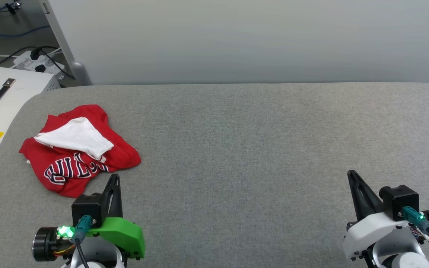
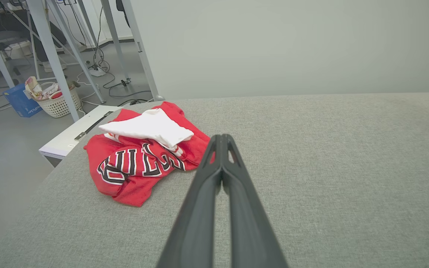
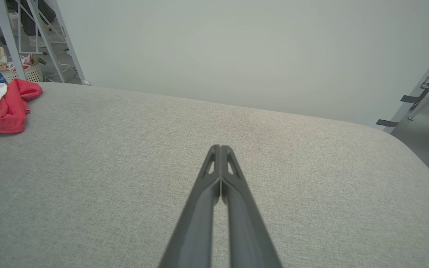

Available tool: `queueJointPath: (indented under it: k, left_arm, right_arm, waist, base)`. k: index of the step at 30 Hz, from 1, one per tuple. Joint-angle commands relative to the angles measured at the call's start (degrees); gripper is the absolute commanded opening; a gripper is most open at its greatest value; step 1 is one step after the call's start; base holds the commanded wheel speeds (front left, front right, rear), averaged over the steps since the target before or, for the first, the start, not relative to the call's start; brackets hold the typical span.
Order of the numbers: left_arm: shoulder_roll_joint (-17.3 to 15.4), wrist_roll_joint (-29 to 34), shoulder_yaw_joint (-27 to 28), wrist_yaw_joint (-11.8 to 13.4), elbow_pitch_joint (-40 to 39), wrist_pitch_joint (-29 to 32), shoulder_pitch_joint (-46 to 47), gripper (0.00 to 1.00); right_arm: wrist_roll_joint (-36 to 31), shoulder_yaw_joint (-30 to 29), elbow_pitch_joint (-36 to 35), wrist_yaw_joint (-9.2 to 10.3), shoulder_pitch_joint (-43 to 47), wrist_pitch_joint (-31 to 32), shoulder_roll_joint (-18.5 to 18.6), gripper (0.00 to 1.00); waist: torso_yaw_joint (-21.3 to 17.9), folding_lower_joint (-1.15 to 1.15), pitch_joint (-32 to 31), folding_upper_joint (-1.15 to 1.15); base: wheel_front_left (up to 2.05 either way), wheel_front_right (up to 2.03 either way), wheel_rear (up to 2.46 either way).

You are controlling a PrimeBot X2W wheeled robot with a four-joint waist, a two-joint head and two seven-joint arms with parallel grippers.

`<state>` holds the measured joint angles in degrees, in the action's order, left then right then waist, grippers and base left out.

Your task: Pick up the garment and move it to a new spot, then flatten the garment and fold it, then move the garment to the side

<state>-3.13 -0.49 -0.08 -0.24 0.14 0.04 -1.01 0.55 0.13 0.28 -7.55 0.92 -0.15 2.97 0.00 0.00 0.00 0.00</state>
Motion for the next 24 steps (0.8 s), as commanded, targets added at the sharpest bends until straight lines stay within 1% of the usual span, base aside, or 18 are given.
queueJointPath:
  k: [1,24]
  left_arm:
    - [0.25,0.49,0.08,0.24,-0.14,-0.04,1.01,0.0]
    - [0.25,0.49,0.08,0.24,-0.14,-0.04,1.01,0.0]
  right_arm:
    - [-0.55,-0.13,-0.28,0.06,-0.92,0.15,-0.1,0.0]
    - [-0.55,-0.13,-0.28,0.06,-0.92,0.15,-0.1,0.0]
  waist:
    - [0.0,0.0,0.0,0.0]
    - [0.0,0.0,0.0,0.0]
  base:
    - [0.0,0.0,0.0]
    - [0.0,0.0,0.0]
